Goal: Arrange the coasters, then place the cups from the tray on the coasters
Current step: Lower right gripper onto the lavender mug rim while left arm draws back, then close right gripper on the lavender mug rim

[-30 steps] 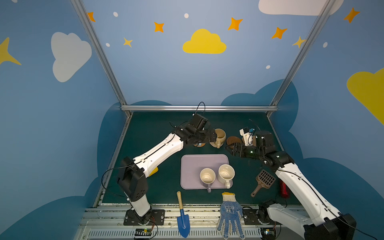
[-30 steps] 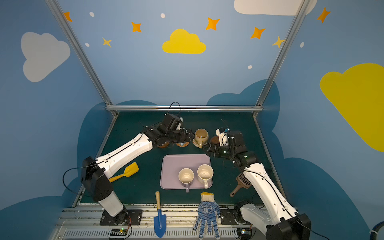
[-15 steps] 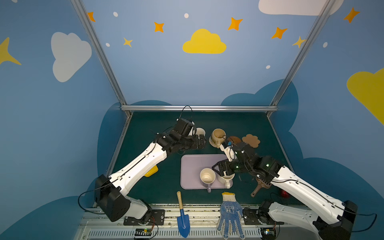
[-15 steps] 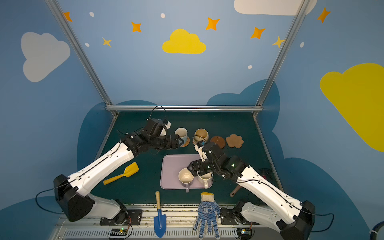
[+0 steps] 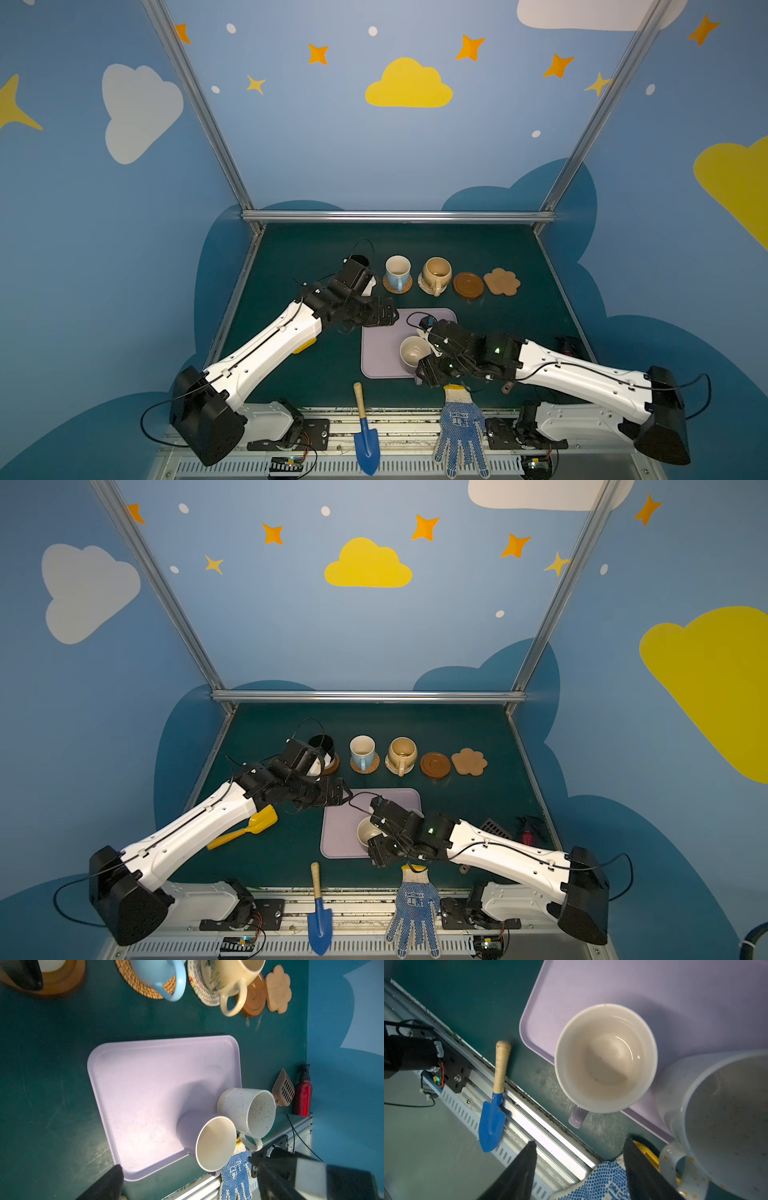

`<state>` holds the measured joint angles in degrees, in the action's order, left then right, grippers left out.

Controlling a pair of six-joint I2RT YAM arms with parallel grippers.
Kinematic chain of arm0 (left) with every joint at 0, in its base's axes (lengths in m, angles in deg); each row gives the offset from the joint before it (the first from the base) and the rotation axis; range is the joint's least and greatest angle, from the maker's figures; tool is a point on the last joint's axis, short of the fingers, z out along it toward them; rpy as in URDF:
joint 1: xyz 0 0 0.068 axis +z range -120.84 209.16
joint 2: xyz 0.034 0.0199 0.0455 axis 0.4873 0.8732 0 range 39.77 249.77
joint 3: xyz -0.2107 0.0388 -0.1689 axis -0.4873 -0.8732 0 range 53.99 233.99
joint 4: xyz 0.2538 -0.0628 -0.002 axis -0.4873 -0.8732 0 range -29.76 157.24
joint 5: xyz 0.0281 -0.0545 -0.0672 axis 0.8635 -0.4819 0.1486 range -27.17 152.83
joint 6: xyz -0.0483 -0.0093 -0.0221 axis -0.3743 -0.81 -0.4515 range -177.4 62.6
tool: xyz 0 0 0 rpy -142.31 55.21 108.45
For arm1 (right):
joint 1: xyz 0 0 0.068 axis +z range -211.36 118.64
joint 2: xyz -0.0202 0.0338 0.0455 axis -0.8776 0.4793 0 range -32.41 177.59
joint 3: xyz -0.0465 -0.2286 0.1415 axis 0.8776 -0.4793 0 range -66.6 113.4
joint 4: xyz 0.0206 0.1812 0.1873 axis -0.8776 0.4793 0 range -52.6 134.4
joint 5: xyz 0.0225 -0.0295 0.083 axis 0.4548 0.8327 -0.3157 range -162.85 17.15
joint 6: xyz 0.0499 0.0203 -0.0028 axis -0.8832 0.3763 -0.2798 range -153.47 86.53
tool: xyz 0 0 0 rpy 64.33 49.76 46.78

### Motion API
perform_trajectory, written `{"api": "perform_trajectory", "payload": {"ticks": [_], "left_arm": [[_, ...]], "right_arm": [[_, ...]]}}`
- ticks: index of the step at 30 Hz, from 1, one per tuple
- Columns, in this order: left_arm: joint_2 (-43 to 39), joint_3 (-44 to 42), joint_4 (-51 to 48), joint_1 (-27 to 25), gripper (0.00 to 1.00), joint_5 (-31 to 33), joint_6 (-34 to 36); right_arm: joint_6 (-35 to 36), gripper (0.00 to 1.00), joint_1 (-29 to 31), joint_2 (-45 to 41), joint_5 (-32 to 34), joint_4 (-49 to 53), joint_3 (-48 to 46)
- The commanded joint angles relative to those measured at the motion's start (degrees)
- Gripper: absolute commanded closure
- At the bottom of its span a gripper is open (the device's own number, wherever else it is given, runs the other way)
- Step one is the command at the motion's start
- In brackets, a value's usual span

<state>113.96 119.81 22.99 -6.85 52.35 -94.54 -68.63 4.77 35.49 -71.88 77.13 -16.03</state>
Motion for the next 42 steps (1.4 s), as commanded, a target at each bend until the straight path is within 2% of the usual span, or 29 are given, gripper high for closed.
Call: {"api": "perform_trajectory", "payload": {"ticks": [1,10,19,29,31,34,37,42], "left_arm": [[-2.65,-1.03,-1.26,0.18,0.0,-1.04,-0.82],[-4.67,-3.63,-1.63,0.21,0.0,-0.76,-1.5],[-4.73,-6.56,0.21,0.19,0.0,-1.58,-3.06],[-7.72,-8.99,0.74,0.05,0.0,1.08,-4.1],[-7.98,-9.59,1.15,0.16,0.0,0.92,-4.3],[-8.0,-10.16,1.53,0.2,0.0,0.88,-4.36],[-8.17,-10.41,1.61,0.22,0.0,1.12,-4.5],[-8.74,-11.48,2.68,0.2,0.0,0.99,-4.97]], "right_arm": [[-1.77,0.39,0.4,1.66,0.51,-1.92,-0.33],[-2.2,0.48,1.91,10.47,2.25,-1.57,1.41],[-1.39,0.49,2.95,16.84,5.88,-0.92,4.81],[0.24,0.6,2.12,20.69,7.63,-0.94,7.59],[0.43,0.6,2.05,21.25,7.08,-1.14,7.73],[0.29,0.53,1.91,21.86,6.94,-0.99,7.88],[0.08,0.54,1.88,21.56,7.21,-1.17,7.55],[0.52,0.63,1.69,21.99,7.04,-1.43,7.61]]}}
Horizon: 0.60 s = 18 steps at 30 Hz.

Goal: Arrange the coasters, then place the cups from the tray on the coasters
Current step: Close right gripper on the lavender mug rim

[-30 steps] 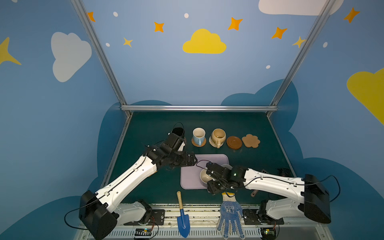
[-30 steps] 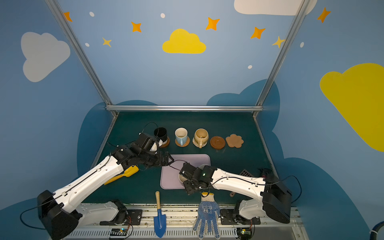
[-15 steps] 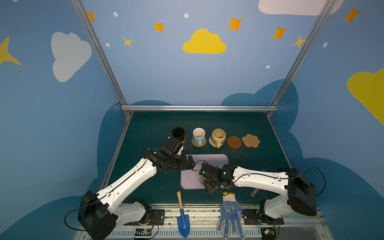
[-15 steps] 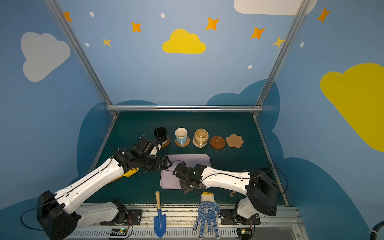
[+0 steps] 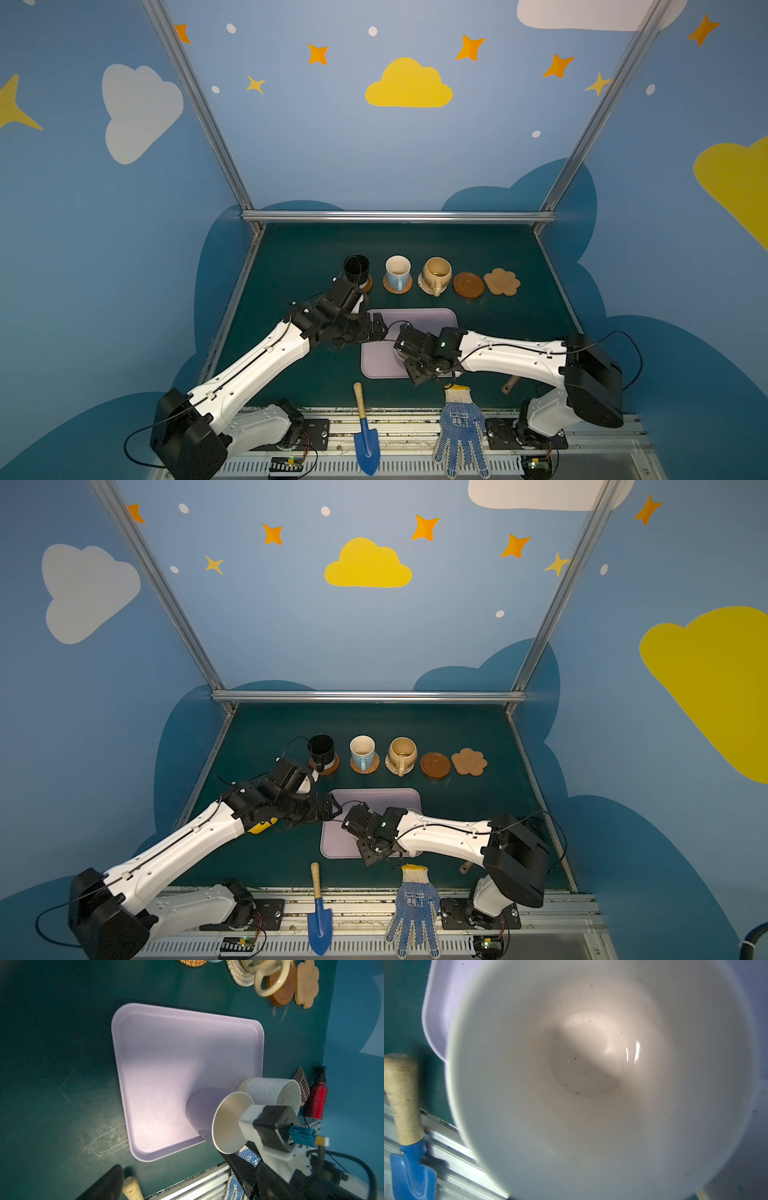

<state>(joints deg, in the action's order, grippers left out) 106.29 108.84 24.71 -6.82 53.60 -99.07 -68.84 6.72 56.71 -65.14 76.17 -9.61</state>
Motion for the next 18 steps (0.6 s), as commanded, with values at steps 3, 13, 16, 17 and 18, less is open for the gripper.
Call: {"api": "perform_trajectory", "payload": {"ticks": [3,13,16,17,18], "left_arm": [[-1.13,-0.78,0.95,0.16,0.0,-0.17,-0.5],[-1.94,-0.71,1.74,0.23,0.0,-0.08,-0.57],[-1.83,-0.36,1.39,0.24,0.0,-0.17,-0.35],[-1.88,-0.36,1.29,0.24,0.0,-0.1,-0.34],[-1.99,-0.38,1.22,0.2,0.0,0.06,-0.34]], "right_arm": [[1.01,0.72,-0.22,0.25,0.3,-0.91,1.07],[0.85,0.9,-0.06,-2.61,0.78,-2.0,-0.48],[1.05,0.93,-0.04,-3.38,0.82,-2.18,-0.33],[1.1,0.94,-0.02,-3.66,0.96,-2.12,-0.18],[1.05,0.95,-0.07,-4.0,1.08,-2.03,0.0]]}}
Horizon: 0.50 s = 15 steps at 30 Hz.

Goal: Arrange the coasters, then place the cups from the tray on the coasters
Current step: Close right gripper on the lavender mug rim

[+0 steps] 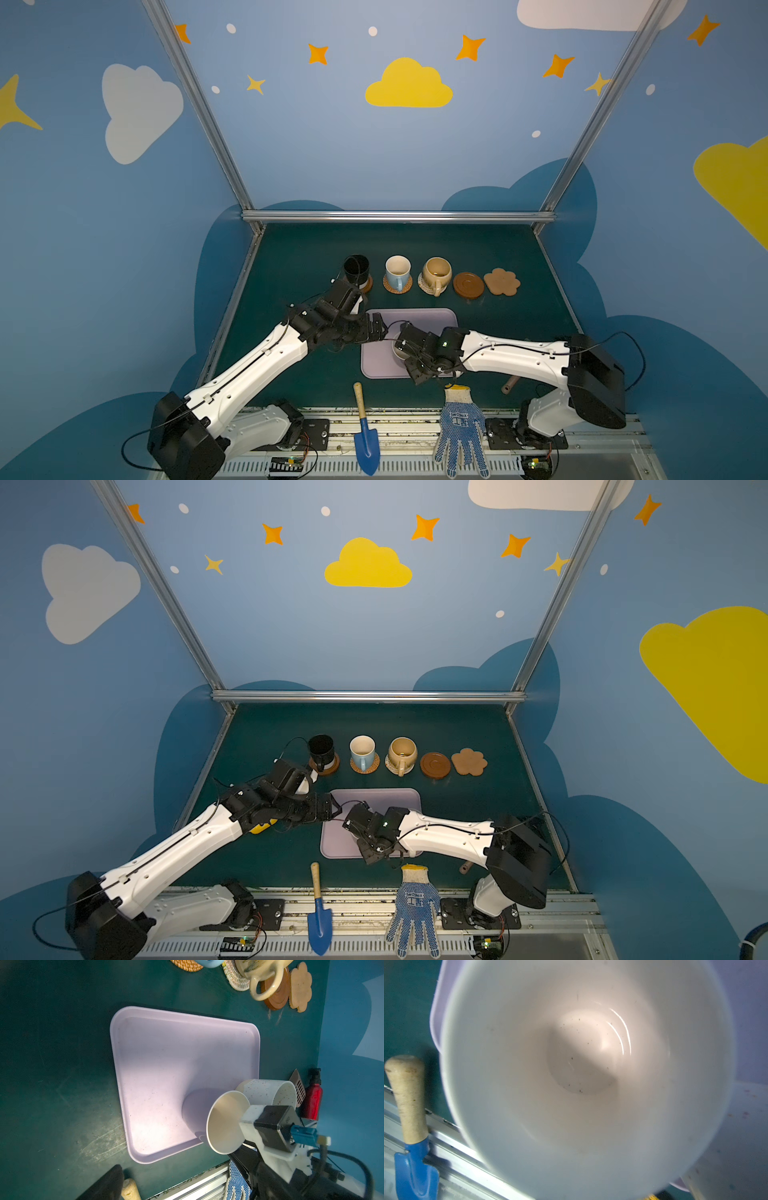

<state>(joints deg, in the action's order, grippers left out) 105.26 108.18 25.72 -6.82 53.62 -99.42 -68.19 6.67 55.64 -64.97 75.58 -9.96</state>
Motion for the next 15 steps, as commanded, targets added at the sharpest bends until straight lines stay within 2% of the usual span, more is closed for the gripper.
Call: {"api": "perform_trajectory", "payload": {"ticks": [1,3,15], "left_arm": [[-1.04,0.21,0.21,0.28,0.0,0.03,-0.04],[-1.56,0.17,0.49,0.22,0.0,0.33,-0.18],[-4.87,0.57,5.48,0.3,0.0,-0.55,-0.28]], "right_arm": [[0.34,0.97,-0.02,-3.31,1.12,-1.26,0.55],[0.18,1.0,0.0,-4.8,1.35,-1.7,0.58],[1.05,1.0,-1.23,-11.1,3.24,1.14,3.15]]}}
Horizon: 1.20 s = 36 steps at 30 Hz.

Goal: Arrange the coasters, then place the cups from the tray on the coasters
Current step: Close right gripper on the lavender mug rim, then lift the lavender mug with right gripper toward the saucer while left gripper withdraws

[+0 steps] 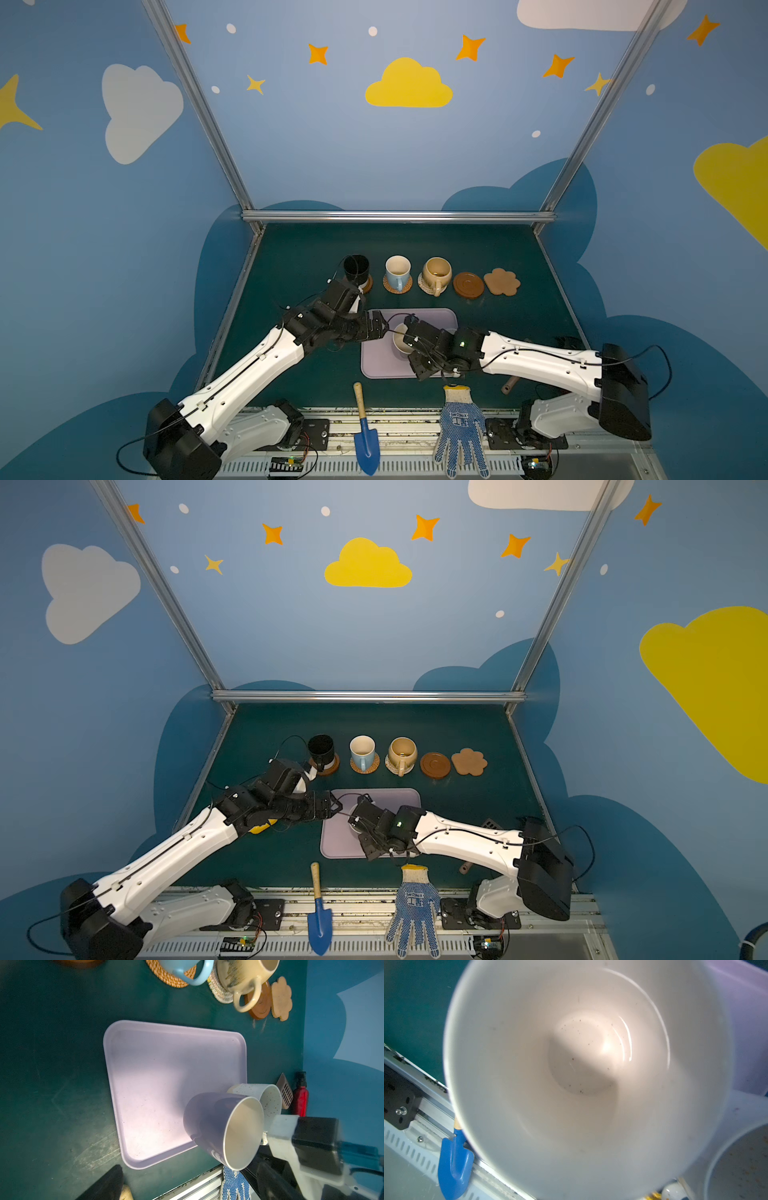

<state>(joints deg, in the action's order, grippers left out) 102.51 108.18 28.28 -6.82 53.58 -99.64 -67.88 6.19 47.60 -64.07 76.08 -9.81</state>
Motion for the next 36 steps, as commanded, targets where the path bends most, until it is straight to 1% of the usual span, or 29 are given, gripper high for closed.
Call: {"api": "perform_trajectory", "payload": {"ticks": [1,7,10,13,15,21,24,27,30,32,36], "left_arm": [[-2.76,0.47,4.03,0.24,0.0,-0.76,0.0],[-3.27,1.69,8.72,0.27,0.0,-1.95,0.56],[-2.41,2.26,12.03,0.25,0.0,-3.74,-0.1],[-1.08,3.07,14.35,0.24,0.0,-3.75,-0.44],[0.1,3.81,15.12,0.17,0.0,-5.65,-0.31],[4.08,5.88,18.94,0.08,0.0,-7.22,-0.11],[6.13,7.52,20.01,0.0,0.0,-7.35,0.35],[8.62,9.78,20.43,-0.31,0.0,-7.71,1.17],[11.15,12.24,20.33,-0.63,0.0,-7.71,1.98],[12.84,13.98,19.57,-0.92,0.0,-5.23,1.88],[16.63,17.42,20.07,-0.97,0.0,-5.81,2.49]], "right_arm": [[0.73,1.0,-1.06,-3.75,2.54,1.14,3.42],[2.67,1.0,-4.52,-8.24,2.87,2.28,4.42],[3.48,1.0,-7.63,-9.97,2.06,4.3,5.65],[5.06,1.0,-10.81,-11.08,1.68,6.76,7.32],[6.1,1.0,-13.06,-11.66,1.53,8.46,8.26],[11.18,1.0,-22.45,-13.28,-4.37,9.82,10.06],[13.21,1.0,-27.77,-11.86,-6.17,12.24,12.2],[14.54,1.0,-32.37,-10.2,-8.38,12.58,13.5],[15.48,1.0,-35.35,-8.11,-9.02,12.65,15.32],[15.7,1.0,-37.18,-6.42,-9.56,12.67,16.75],[15.86,1.0,-40.32,-2.36,-10.24,14.18,19.69]]}}
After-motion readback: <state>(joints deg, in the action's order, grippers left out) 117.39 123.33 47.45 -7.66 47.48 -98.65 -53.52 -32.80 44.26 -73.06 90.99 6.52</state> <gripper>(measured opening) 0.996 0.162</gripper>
